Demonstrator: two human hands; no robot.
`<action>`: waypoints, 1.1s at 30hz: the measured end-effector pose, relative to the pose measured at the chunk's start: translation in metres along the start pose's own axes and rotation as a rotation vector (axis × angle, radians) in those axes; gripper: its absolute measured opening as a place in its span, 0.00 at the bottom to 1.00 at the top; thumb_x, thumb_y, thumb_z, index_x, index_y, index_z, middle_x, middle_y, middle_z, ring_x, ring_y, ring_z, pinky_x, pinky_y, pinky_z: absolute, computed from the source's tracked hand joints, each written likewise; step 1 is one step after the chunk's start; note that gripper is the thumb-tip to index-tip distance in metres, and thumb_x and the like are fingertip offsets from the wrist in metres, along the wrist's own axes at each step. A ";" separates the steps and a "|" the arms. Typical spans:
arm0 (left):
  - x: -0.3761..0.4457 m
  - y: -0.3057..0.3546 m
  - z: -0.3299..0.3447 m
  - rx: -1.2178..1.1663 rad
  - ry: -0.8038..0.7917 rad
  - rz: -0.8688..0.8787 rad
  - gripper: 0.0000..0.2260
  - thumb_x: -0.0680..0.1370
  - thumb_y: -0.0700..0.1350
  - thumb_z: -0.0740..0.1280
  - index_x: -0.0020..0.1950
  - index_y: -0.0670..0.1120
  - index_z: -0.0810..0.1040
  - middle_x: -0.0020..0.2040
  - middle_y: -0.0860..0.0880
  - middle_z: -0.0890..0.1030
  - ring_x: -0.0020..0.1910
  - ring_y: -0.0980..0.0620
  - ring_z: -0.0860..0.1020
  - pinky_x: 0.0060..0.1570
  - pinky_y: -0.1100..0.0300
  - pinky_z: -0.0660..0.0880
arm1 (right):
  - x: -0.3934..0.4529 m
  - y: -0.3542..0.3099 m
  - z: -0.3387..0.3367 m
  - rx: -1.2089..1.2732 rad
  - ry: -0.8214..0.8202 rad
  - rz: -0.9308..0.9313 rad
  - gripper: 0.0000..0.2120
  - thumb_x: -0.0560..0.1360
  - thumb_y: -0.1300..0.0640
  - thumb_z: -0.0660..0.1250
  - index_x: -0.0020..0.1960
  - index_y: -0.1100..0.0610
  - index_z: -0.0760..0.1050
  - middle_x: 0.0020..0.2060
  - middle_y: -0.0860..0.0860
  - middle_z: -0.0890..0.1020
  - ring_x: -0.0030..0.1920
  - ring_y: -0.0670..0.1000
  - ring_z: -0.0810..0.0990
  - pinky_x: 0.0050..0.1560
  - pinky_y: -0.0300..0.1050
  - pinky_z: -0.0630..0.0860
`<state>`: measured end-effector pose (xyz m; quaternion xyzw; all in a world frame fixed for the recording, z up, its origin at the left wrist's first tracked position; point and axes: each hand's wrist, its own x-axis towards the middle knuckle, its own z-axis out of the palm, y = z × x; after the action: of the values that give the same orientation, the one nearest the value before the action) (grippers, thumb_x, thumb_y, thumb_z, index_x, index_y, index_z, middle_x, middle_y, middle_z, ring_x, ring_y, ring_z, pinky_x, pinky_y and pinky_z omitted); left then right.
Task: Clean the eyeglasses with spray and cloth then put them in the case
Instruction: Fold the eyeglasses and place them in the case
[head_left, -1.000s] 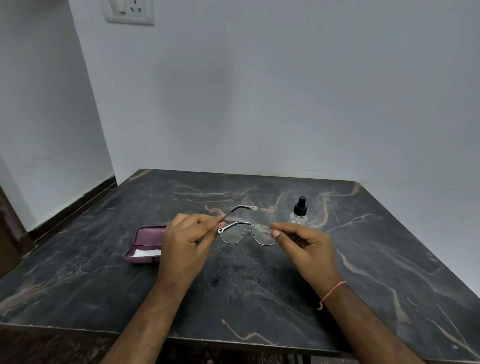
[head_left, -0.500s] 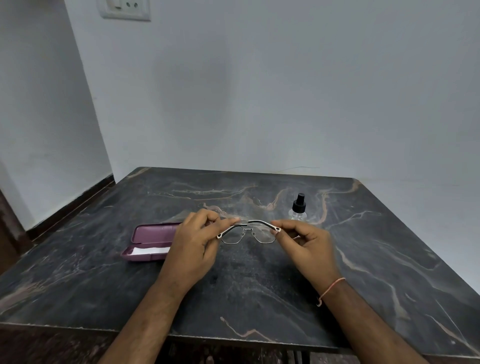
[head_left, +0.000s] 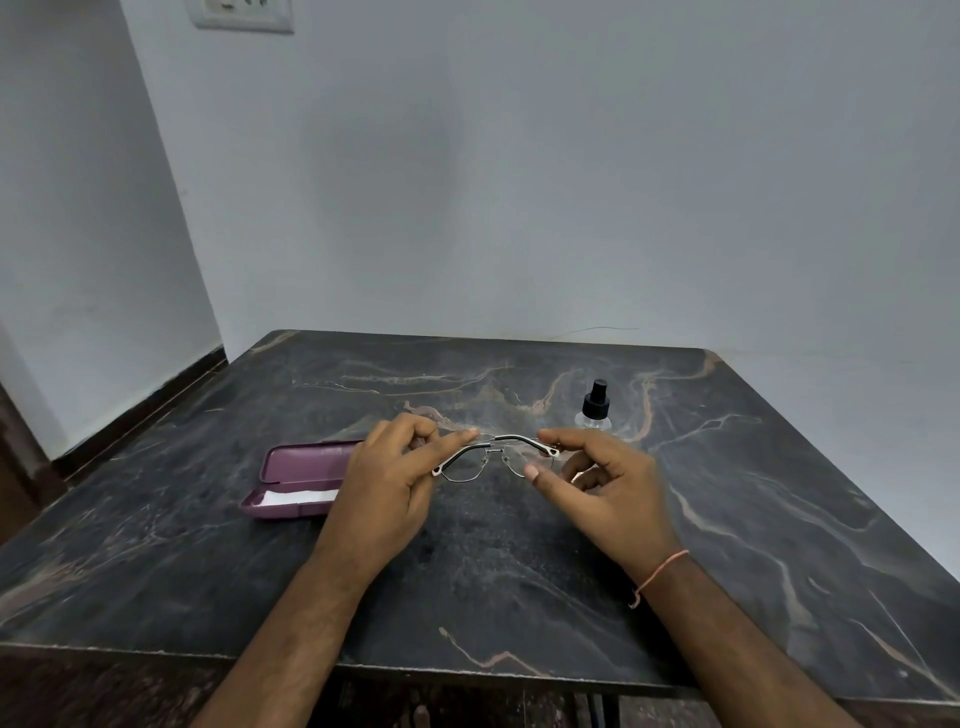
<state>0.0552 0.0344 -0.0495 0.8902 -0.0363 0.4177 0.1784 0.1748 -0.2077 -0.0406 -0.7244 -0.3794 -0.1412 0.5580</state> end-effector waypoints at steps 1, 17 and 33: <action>0.000 0.000 0.000 0.010 -0.004 0.001 0.33 0.76 0.25 0.70 0.74 0.54 0.84 0.52 0.51 0.77 0.51 0.47 0.75 0.51 0.45 0.78 | 0.000 0.001 0.000 0.008 -0.003 0.009 0.19 0.72 0.42 0.84 0.61 0.43 0.88 0.45 0.42 0.89 0.40 0.50 0.87 0.38 0.38 0.83; -0.003 -0.001 0.000 0.016 0.057 0.051 0.18 0.82 0.39 0.74 0.71 0.53 0.86 0.52 0.56 0.82 0.49 0.51 0.76 0.51 0.45 0.77 | 0.009 0.012 0.005 0.437 0.000 0.303 0.13 0.77 0.65 0.79 0.60 0.54 0.88 0.49 0.55 0.90 0.40 0.53 0.88 0.35 0.44 0.83; -0.002 -0.001 -0.002 -0.003 0.117 -0.127 0.12 0.79 0.48 0.79 0.61 0.53 0.86 0.56 0.61 0.85 0.56 0.59 0.80 0.60 0.62 0.76 | 0.005 0.009 0.007 0.394 0.042 0.192 0.16 0.73 0.59 0.82 0.60 0.52 0.88 0.49 0.53 0.91 0.44 0.53 0.90 0.43 0.45 0.87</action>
<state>0.0530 0.0357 -0.0498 0.8645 0.0302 0.4566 0.2079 0.1830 -0.2007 -0.0462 -0.6310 -0.3174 -0.0256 0.7074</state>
